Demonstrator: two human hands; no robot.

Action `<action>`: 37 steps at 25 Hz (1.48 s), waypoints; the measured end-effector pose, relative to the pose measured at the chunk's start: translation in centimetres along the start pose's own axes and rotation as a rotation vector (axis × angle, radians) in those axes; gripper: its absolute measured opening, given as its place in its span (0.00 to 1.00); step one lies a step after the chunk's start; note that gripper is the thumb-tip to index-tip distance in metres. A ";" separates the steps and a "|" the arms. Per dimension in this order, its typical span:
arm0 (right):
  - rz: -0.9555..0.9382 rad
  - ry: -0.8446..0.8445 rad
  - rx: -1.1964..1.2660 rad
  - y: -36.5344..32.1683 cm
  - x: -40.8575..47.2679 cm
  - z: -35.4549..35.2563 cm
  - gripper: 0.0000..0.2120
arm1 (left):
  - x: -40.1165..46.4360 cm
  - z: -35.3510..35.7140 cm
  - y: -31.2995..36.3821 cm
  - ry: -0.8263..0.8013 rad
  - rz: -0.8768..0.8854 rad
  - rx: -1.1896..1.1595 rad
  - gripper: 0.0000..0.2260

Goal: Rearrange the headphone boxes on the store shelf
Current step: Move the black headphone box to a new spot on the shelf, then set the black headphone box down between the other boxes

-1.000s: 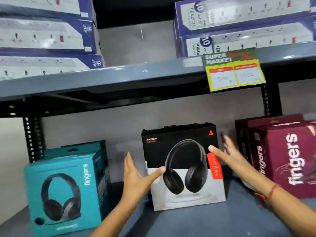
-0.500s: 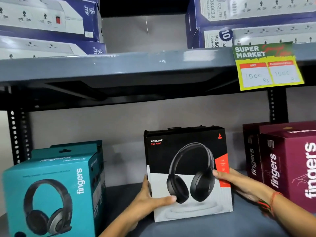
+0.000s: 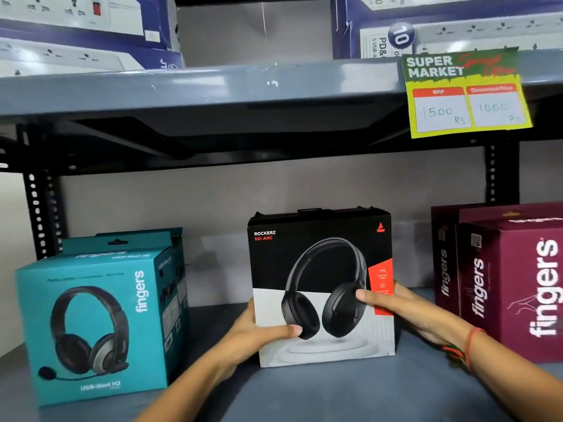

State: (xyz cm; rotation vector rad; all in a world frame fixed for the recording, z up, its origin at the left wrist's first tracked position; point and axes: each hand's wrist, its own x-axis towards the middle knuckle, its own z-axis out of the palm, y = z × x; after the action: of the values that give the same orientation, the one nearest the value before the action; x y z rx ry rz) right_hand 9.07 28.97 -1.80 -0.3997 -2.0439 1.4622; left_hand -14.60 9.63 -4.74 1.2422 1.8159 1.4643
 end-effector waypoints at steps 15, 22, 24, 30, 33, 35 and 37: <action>-0.526 0.609 -0.300 -2.8 -6.1 4.8 0.58 | -8.2 -2.5 2.8 0.565 0.442 0.221 0.51; -0.734 0.223 -0.435 -9.0 -3.0 22.2 0.53 | -12.8 -17.7 0.5 1.038 0.582 0.470 0.61; -0.564 0.085 -0.491 -8.7 0.1 25.9 0.59 | -12.9 -21.6 -1.4 0.917 0.386 0.336 0.67; -0.128 -0.248 -0.042 -5.7 6.6 30.9 0.58 | -11.9 -28.5 -5.2 0.158 -0.075 -0.014 0.69; -0.063 -0.294 -0.030 -5.1 7.5 31.8 0.46 | -10.9 -29.5 -6.0 0.021 -0.056 0.035 0.55; -0.026 -0.318 -0.028 -5.3 7.6 32.3 0.40 | -10.6 -29.7 -6.3 -0.035 -0.036 0.012 0.48; -0.013 -0.311 -0.025 -5.4 7.5 32.9 0.37 | -10.3 -29.7 -6.6 -0.057 -0.023 0.005 0.43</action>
State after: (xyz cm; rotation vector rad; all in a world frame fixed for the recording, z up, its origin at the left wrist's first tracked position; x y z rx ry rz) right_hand -16.57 6.44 -2.00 -0.1765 -2.3025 1.5721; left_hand -36.42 -13.96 -3.66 1.2492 1.7920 1.3987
